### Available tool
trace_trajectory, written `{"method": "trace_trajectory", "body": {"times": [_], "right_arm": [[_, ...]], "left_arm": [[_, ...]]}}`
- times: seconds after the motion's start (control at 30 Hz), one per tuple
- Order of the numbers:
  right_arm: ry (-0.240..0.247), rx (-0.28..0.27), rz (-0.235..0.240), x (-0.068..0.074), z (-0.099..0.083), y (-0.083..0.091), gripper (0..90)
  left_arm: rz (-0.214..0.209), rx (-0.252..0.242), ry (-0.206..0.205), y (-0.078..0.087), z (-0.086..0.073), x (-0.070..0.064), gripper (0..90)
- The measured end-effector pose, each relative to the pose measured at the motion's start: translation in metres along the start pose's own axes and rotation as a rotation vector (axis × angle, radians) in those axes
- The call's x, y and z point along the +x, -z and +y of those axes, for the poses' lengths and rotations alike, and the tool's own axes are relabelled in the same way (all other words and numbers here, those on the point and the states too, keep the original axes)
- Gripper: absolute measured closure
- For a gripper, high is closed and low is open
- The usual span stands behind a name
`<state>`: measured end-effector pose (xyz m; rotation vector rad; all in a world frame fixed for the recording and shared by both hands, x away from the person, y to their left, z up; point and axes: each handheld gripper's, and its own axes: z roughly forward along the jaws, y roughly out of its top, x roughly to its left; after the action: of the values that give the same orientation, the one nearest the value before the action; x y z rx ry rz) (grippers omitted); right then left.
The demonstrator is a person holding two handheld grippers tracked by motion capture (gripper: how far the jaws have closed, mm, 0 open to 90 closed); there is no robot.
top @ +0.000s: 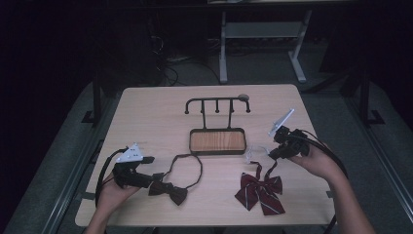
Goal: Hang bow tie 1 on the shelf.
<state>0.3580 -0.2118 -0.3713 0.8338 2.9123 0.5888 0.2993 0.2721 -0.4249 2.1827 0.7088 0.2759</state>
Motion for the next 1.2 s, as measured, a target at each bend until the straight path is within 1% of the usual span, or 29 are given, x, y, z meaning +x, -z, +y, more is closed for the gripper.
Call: {"method": "trace_trajectory", "body": {"times": [0.1,0.17,0.2,0.4,0.6,0.67,0.8,0.9,1.07,1.2], "right_arm": [[0.012,-0.010,0.003,0.002,0.001,0.005,87.7],[0.012,-0.018,0.012,0.002,0.002,0.008,87.7],[0.020,-0.025,0.019,0.002,0.002,0.011,87.7],[0.032,-0.038,0.032,0.003,0.004,0.017,87.7],[0.048,-0.040,0.028,0.007,0.008,0.024,87.7],[0.063,-0.045,0.028,0.008,0.012,0.028,87.6],[0.070,-0.051,0.022,0.010,0.015,0.032,87.6],[0.076,-0.066,0.014,0.010,0.018,0.040,87.6],[0.081,-0.068,0.012,0.010,0.021,0.046,87.6],[0.083,-0.076,-0.004,0.011,0.024,0.052,87.5]], "left_arm": [[0.002,-0.004,0.002,0.001,0.000,0.000,27.0],[0.003,-0.003,0.002,0.001,0.000,0.000,26.9],[0.003,-0.003,0.001,0.001,0.000,0.000,26.9],[0.003,-0.002,0.001,0.001,0.000,0.000,27.0],[0.002,-0.004,-0.004,0.000,0.000,-0.001,27.0],[0.003,-0.003,-0.009,0.000,0.000,0.000,26.9],[0.004,-0.005,-0.008,0.000,0.000,0.000,26.9],[0.003,-0.002,-0.008,0.000,0.000,-0.001,26.9],[0.004,-0.007,-0.005,0.000,0.000,-0.001,26.9],[0.003,-0.005,-0.001,0.000,0.000,-0.001,27.0]]}}
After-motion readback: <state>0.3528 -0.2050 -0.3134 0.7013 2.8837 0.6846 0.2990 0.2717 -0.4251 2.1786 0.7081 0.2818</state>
